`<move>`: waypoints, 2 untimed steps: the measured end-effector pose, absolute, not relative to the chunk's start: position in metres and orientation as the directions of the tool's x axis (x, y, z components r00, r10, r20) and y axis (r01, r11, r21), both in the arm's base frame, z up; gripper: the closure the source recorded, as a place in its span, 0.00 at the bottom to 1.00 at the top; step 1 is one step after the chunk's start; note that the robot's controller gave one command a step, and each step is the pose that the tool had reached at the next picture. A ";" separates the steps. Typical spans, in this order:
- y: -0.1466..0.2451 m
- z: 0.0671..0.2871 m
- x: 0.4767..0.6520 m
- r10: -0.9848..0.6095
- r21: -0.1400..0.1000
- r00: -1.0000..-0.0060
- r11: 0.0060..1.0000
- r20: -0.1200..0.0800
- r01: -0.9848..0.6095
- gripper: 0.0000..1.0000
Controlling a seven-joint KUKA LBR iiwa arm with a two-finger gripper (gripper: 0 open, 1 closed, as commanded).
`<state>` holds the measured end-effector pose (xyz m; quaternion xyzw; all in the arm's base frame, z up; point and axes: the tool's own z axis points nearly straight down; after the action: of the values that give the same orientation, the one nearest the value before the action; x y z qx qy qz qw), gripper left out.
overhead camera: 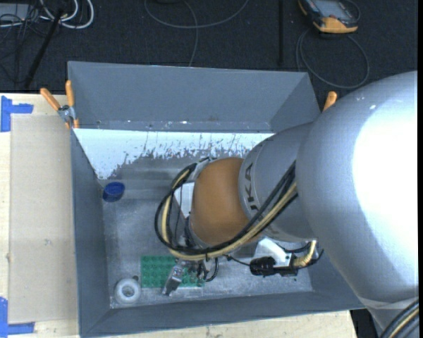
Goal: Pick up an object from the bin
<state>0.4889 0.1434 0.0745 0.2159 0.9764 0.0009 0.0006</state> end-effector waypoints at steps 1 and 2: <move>0.143 0.076 0.492 0.424 0.006 -0.906 0.906 -0.008 0.424 1.00; 0.143 0.108 0.492 0.424 0.001 -0.906 0.906 0.001 0.424 1.00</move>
Offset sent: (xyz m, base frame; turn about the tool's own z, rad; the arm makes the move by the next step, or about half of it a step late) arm 0.0000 0.0000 0.0000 0.0000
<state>0.4919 0.1429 0.1079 0.2173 0.9761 0.0004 -0.0003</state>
